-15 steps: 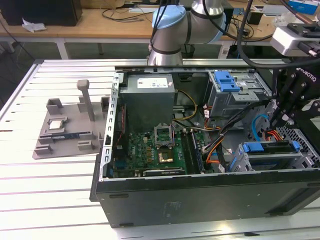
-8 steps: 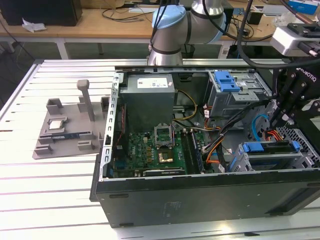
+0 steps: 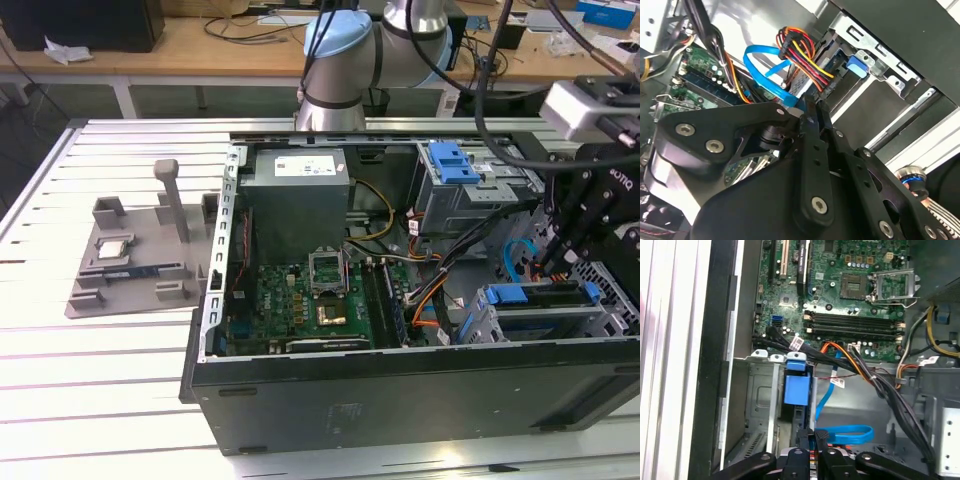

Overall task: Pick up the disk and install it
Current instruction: 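Insert the second disk wire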

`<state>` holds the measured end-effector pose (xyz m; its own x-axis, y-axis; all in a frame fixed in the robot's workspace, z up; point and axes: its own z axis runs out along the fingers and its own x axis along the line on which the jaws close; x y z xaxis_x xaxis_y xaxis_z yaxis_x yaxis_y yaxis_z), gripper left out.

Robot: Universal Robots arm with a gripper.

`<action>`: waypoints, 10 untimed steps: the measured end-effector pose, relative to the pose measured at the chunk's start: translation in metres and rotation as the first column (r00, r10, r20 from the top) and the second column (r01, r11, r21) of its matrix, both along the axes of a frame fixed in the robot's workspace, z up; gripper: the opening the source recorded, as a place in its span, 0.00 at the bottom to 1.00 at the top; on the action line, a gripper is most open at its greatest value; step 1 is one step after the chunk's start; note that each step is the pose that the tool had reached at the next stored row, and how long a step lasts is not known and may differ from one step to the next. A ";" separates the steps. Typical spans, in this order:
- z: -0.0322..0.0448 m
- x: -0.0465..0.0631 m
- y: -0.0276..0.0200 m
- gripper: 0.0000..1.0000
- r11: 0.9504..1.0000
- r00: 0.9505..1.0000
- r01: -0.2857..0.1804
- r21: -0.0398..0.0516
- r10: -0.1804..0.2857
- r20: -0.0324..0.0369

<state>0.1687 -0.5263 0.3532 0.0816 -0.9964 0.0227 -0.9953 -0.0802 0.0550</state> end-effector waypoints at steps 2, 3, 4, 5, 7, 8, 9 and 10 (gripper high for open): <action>-0.0034 0.000 -0.0017 0.16 1.000 1.000 -0.007 0.000 0.007 0.000; -0.0046 0.000 -0.0020 0.16 1.000 1.000 -0.011 0.000 0.011 0.000; -0.0064 0.000 -0.0024 0.16 1.000 1.000 -0.016 0.000 0.016 0.000; -0.0068 0.000 -0.0026 0.16 1.000 1.000 -0.018 -0.001 0.018 0.000; -0.0080 0.001 -0.0028 0.16 1.000 1.000 -0.023 0.000 0.023 0.000; -0.0085 0.002 -0.0029 0.16 1.000 1.000 -0.025 -0.001 0.025 0.000; -0.0090 0.002 -0.0029 0.16 1.000 1.000 -0.027 -0.001 0.027 0.000; -0.0094 0.003 -0.0030 0.16 1.000 1.000 -0.028 0.000 0.028 0.000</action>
